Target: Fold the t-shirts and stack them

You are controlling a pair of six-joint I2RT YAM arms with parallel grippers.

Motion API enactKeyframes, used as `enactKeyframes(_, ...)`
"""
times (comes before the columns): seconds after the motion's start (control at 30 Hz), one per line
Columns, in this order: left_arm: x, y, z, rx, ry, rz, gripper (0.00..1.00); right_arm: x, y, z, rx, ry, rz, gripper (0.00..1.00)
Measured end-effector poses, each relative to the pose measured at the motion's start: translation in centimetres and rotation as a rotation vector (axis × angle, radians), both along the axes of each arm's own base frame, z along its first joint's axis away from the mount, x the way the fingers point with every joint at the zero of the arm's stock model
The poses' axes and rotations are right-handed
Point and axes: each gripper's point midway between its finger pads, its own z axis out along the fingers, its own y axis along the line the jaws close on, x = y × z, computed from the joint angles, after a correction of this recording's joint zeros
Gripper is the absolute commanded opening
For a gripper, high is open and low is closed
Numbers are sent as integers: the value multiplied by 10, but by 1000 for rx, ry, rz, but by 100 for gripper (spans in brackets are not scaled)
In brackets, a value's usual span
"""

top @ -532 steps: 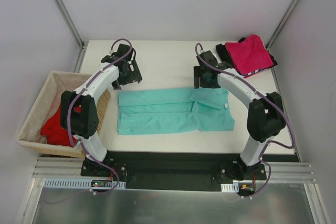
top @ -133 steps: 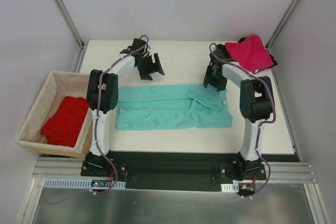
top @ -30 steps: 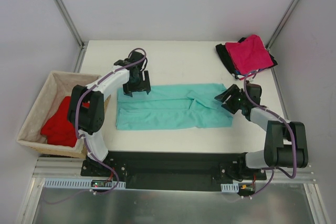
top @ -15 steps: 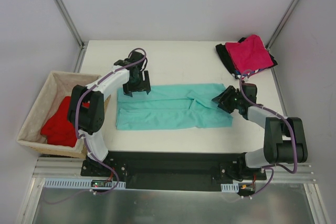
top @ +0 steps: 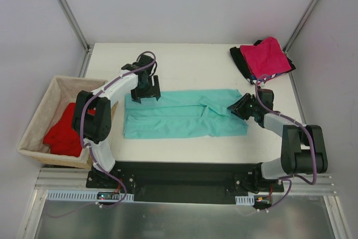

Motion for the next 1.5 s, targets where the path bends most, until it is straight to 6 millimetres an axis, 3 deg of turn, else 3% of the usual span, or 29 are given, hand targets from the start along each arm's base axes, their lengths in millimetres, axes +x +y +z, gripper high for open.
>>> enactKeyframes(0.33,0,0,0,0,0,0,79,-2,-2,1,-16,-1,0,14)
enactKeyframes(0.5,0,0,0,0,0,0,79,-4,-2,3,-42,-9,11,1)
enactKeyframes(1.2,0,0,0,1,0,0,79,-47,21,17,-293,-86,206,1)
enactKeyframes(1.3,0,0,0,1,0,0,78,-60,19,10,-335,-66,220,8)
enactKeyframes(1.4,0,0,0,1,0,0,78,-75,17,0,-376,-31,240,28)
enactKeyframes(1.43,0,0,0,1,0,1,78,-79,16,-3,-387,-20,243,47)
enactKeyframes(1.5,0,0,0,1,0,0,79,-88,15,-10,-414,5,252,59)
